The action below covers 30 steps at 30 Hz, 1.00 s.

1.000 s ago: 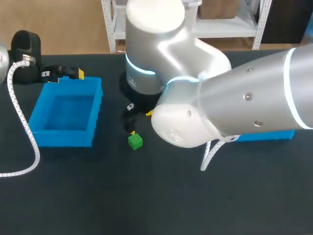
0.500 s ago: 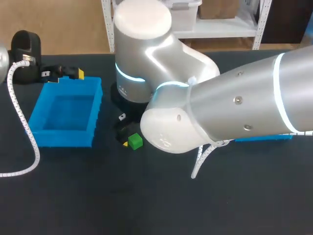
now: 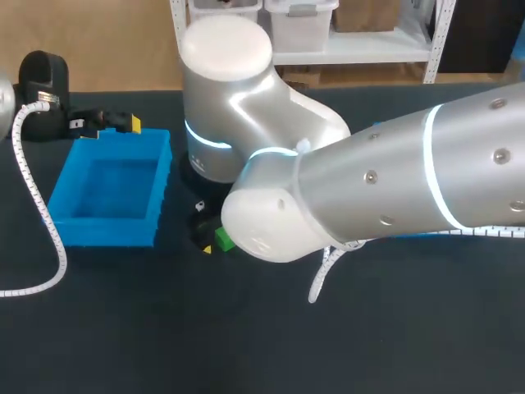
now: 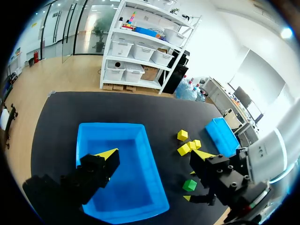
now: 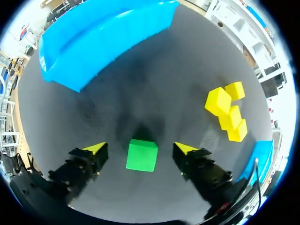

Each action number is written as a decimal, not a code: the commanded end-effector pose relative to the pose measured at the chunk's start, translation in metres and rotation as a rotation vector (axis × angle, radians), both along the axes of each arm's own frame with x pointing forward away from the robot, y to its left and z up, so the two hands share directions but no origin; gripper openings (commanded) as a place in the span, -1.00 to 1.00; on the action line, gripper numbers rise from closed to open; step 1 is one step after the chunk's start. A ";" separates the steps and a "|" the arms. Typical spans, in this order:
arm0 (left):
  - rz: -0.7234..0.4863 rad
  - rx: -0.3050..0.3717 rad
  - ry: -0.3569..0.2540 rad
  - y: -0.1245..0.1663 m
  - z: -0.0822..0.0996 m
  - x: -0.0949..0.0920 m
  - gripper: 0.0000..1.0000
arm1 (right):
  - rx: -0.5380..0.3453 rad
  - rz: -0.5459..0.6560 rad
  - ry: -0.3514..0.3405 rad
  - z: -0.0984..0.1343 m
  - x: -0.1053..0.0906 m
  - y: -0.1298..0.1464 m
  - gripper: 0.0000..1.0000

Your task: Put the green cubes in the right bin and the yellow cubes in the left bin.

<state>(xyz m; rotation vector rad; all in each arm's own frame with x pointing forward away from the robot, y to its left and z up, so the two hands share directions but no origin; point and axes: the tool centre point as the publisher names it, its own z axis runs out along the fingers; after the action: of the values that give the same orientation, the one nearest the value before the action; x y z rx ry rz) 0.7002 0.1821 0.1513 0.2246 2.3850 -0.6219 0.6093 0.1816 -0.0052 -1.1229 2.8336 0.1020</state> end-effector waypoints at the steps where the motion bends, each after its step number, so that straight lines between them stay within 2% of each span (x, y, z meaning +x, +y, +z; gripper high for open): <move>1: -0.006 -0.008 -0.006 0.002 -0.001 0.000 1.00 | 0.000 -0.009 0.032 -0.002 0.008 -0.004 -1.00; 14: -0.006 -0.008 -0.006 0.002 -0.001 0.000 1.00 | 0.025 -0.016 -0.017 0.017 0.026 -0.027 -1.00; 17: -0.006 -0.008 -0.006 0.002 -0.001 0.000 1.00 | 0.041 -0.039 -0.056 0.035 0.040 -0.037 -1.00; 23: -0.006 -0.008 -0.006 0.002 -0.001 0.000 1.00 | 0.066 -0.063 -0.177 0.088 0.060 -0.061 -1.00; 27: -0.006 -0.008 -0.006 0.002 -0.001 0.000 1.00 | 0.095 -0.121 -0.238 0.119 0.074 -0.091 -1.00; 30: -0.006 -0.008 -0.006 0.002 -0.001 0.000 1.00 | 0.107 -0.180 -0.268 0.132 0.081 -0.118 -1.00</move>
<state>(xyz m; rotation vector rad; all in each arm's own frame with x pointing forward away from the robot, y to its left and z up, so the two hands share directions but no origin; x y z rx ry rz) 0.7002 0.1821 0.1513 0.2246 2.3850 -0.6219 0.7038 0.0940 0.1048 -0.8463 2.7477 0.0166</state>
